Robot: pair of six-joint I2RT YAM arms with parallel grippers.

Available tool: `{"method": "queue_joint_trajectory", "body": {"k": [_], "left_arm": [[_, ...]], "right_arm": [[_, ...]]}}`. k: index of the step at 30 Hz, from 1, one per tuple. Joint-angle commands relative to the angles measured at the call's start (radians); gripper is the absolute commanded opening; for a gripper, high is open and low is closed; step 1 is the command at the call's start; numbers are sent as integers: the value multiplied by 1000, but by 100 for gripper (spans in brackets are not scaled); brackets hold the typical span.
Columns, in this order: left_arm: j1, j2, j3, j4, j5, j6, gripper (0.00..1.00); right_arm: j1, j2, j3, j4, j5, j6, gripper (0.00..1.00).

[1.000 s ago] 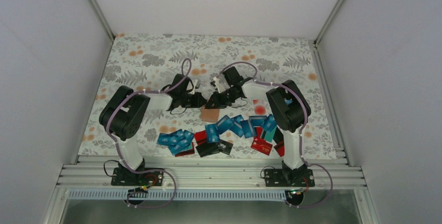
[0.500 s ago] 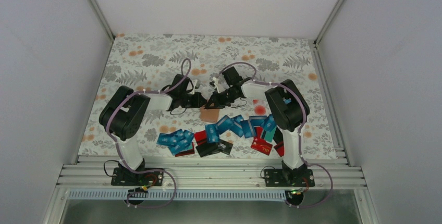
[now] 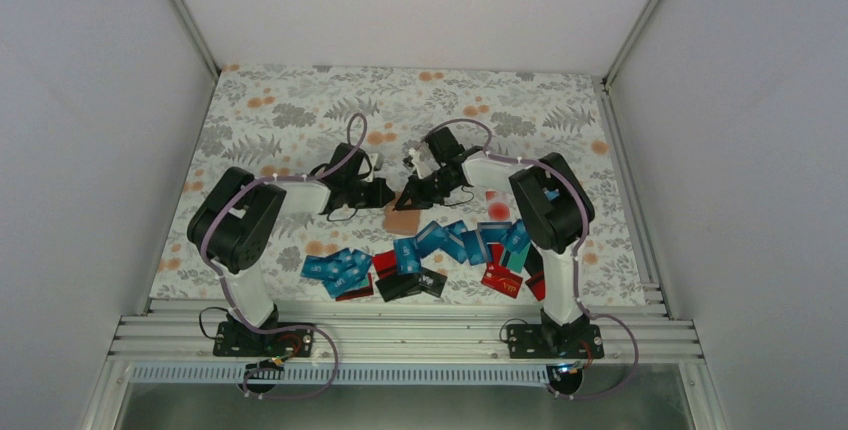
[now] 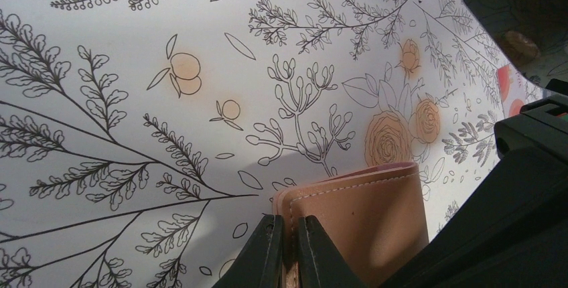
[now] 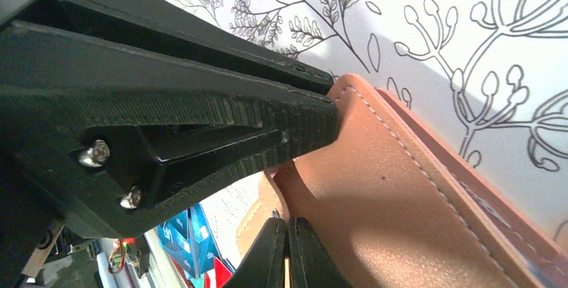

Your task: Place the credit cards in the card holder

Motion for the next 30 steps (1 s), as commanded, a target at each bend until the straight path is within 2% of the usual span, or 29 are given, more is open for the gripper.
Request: {"method": "queue_joint_trajectory", "body": {"k": [1,30], "left_arm": [[-3,-17,-17,-48,-50,12,7],[-23,-13,0,-84,-99,32,6]], "right_arm": [[11,-47,29,-40,31,12,4],[10,-11,46,-112,138,9,4]]}}
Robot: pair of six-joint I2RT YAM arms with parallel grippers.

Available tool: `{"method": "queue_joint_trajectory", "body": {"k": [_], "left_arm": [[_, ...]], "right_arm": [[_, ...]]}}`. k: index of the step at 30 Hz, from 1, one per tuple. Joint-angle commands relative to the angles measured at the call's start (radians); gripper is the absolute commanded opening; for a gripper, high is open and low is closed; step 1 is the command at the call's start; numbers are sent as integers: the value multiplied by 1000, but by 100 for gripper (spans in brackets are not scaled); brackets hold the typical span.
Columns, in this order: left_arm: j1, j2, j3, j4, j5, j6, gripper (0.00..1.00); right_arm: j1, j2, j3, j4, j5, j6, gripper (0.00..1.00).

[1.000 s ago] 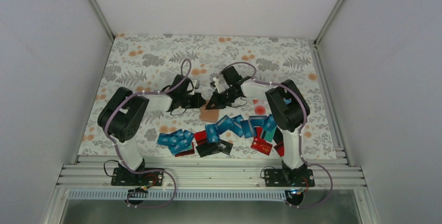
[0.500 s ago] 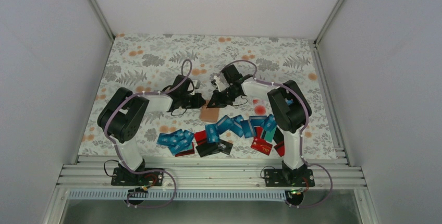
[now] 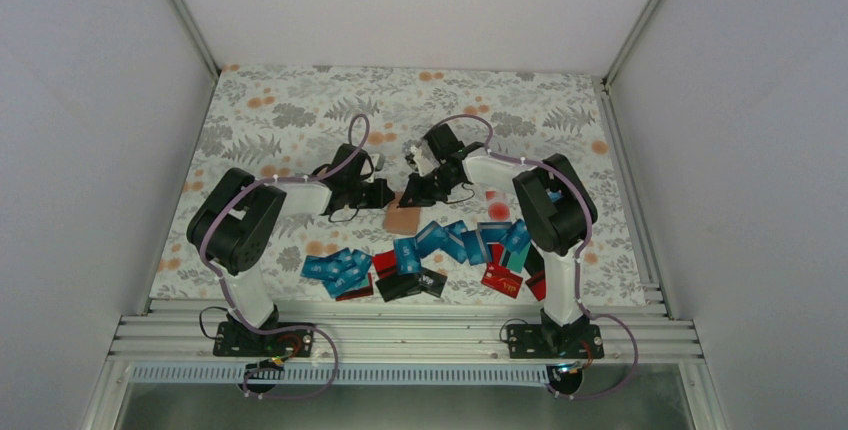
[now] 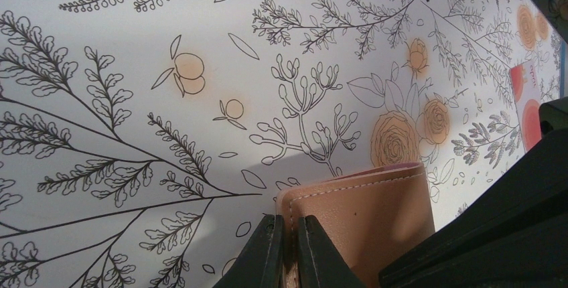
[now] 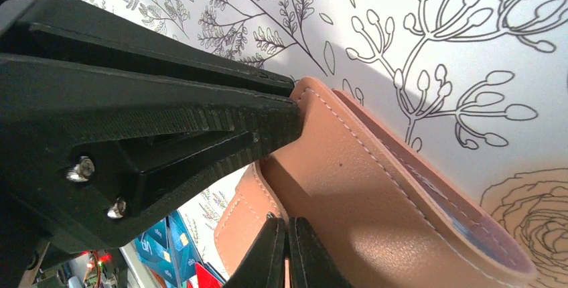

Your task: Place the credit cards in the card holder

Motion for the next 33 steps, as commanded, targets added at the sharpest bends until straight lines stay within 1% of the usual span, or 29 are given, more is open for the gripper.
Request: {"method": "queue_joint_trajectory", "body": {"k": [1,18,26,33], "left_arm": [[-3,-4,2,-70,-50,26,6],[-9,-11,29,-98,-70,26,6],[-13,-108,104,-197,-115,45,8],[-41,-154,137,-280,-79,40,7]], "right_arm": [[5,18,16,-32,27,2,4],[4,47,-58,1,26,-1,4],[6,50,-107,46,10,0,4],[4,55,-119,67,-12,-4,4]]}}
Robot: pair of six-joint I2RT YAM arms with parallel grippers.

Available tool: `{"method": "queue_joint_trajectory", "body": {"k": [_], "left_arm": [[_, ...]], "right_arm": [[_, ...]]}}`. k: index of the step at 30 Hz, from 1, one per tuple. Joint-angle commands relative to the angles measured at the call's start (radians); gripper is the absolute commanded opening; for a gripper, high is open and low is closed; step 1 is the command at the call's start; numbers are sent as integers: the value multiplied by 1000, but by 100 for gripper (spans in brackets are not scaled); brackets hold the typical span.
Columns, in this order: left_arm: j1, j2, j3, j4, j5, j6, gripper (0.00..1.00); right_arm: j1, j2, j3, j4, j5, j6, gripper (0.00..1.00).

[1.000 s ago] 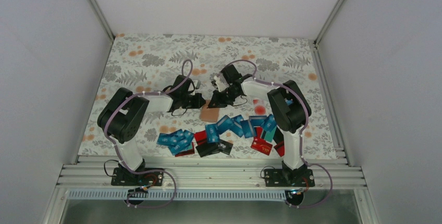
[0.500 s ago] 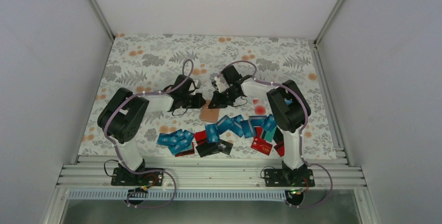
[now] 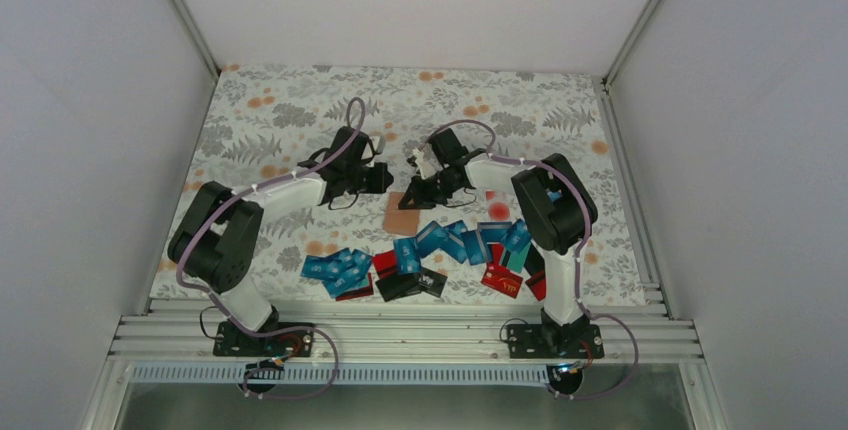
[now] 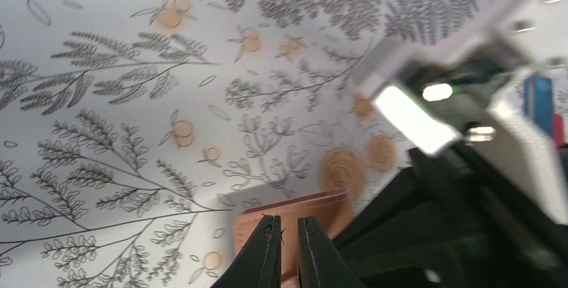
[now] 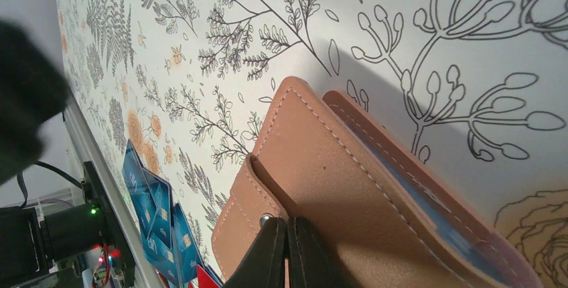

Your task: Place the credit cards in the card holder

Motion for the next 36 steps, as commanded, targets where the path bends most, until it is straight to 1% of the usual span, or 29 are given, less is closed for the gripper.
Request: {"method": "queue_joint_trajectory", "body": {"k": [1,10,17,19,22,24,27,29,31,36], "left_arm": [[-25,-24,22,-83,11,9,7],[-71,-23,2,-106,29,-44,4],[-95,-26,14,-133,6,-63,2],[-104,4,2,-121,-8,-69,2],[-120,110,-33,-89,8,-74,2],[-154,189,-53,-94,-12,-86,2],[-198,248,-91,-118,-73,-135,2],[-206,232,-121,-114,-88,-159,3],[-207,182,-128,-116,-92,-168,2],[-213,82,-42,-268,-160,-150,2]], "right_arm": [[16,45,-50,-50,50,-11,4],[15,20,-75,-34,27,-13,4],[12,12,-85,-29,25,-14,4],[14,12,-89,-24,22,-13,4],[13,16,-94,-15,16,-10,4],[13,22,-92,-14,14,-9,4],[11,22,-92,-18,15,-11,4],[10,18,-92,-20,16,-15,4],[10,16,-91,-24,17,-19,4],[7,10,-89,-23,2,-20,4]]}}
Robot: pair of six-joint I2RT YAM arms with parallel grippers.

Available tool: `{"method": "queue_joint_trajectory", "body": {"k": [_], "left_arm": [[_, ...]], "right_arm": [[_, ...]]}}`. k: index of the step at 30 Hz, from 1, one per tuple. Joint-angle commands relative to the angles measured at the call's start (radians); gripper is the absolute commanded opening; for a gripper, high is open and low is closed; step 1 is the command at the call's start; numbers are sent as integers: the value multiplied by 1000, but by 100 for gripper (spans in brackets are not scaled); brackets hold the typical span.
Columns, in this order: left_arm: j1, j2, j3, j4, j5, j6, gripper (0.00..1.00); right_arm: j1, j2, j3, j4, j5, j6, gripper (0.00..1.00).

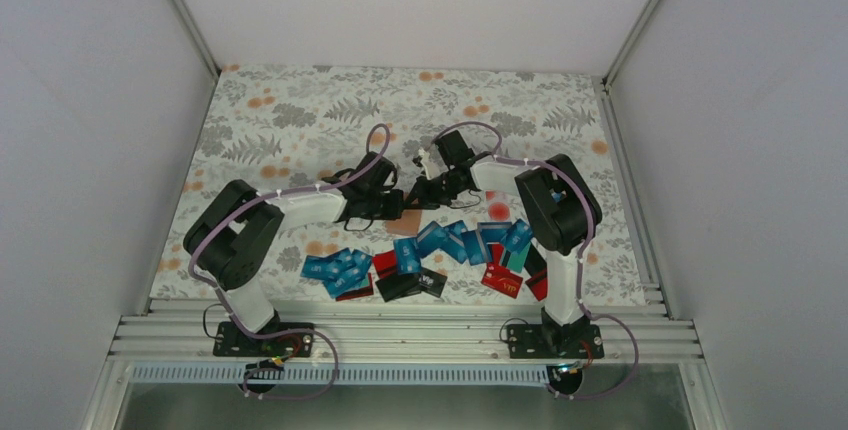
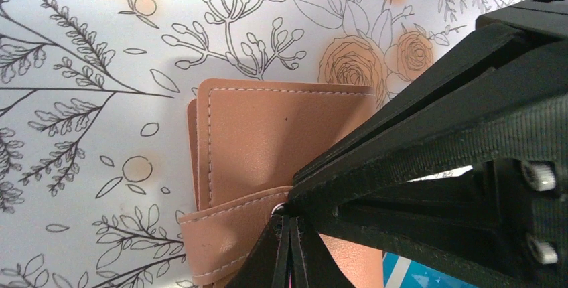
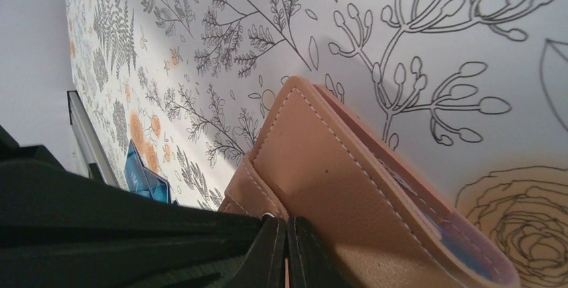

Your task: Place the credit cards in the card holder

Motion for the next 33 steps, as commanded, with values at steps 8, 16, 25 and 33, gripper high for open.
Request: {"method": "queue_joint_trajectory", "body": {"k": [8,16,25,33], "left_arm": [[-71,-161,14,-251,-54,-30,2],[-70,-164,-40,-226,-67,-50,2],[-70,-181,-5,-246,-130,-50,2],[-71,-219,71,-312,-181,-27,2]], "right_arm": [[32,26,-18,-80,-37,-27,4],[32,21,3,-120,-53,-38,4],[32,-6,13,-151,-54,-41,19],[30,-90,30,-206,34,-30,25]]}}
